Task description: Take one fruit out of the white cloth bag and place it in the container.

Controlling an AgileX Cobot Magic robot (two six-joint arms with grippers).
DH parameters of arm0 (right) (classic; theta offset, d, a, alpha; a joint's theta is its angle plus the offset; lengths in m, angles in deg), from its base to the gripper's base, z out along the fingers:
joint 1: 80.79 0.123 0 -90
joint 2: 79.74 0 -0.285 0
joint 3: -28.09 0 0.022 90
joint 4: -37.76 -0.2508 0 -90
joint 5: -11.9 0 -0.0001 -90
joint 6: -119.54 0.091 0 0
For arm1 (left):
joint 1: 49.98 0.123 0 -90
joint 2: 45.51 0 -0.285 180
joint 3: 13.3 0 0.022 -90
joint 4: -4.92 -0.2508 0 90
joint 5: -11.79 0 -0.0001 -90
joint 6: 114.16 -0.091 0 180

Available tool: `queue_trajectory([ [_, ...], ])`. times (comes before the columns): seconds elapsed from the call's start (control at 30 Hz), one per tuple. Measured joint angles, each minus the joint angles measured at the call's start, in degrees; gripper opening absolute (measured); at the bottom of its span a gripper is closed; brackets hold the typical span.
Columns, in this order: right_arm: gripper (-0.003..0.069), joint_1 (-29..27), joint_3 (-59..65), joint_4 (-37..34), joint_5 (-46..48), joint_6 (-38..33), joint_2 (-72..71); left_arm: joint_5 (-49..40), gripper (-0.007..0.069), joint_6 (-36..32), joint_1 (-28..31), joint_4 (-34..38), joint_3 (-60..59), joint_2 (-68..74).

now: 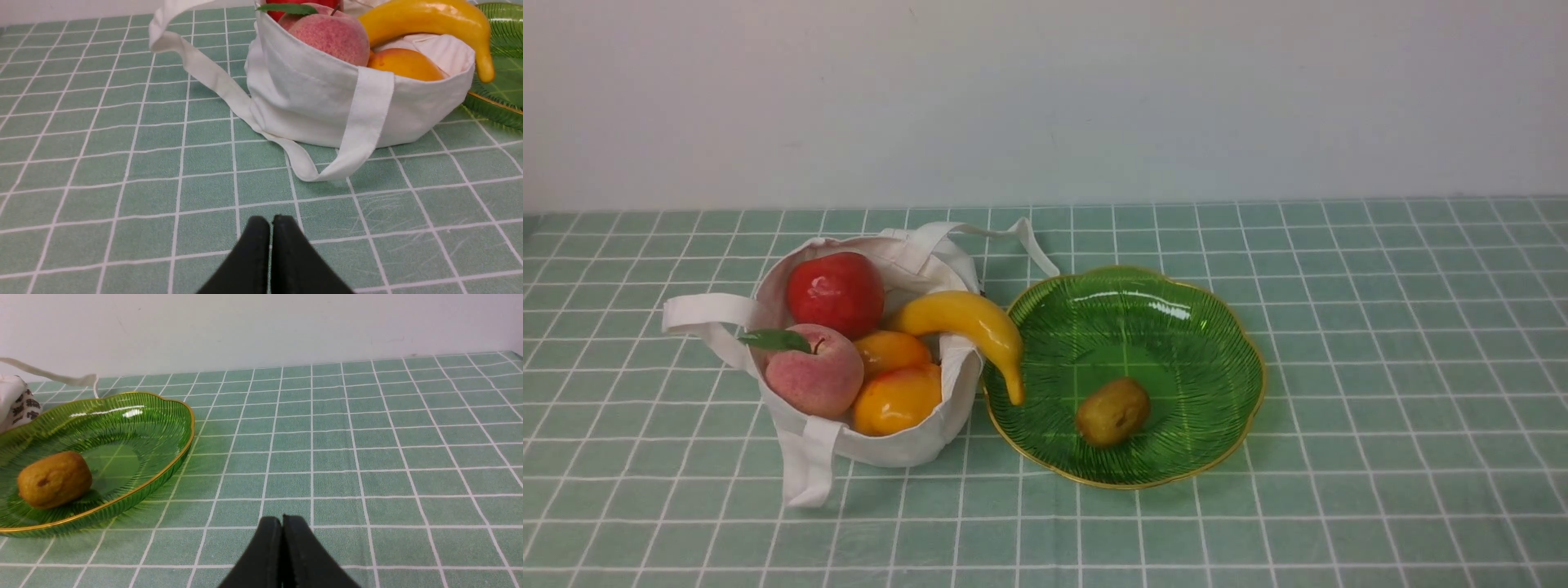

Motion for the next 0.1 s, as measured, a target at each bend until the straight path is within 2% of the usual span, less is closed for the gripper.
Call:
queue_trajectory([
  [0.1,-0.0012,0.0,0.0,0.0,0.0,0.0,0.0,0.0,-0.0008,-0.2,0.0,0.0,0.0,0.0],
])
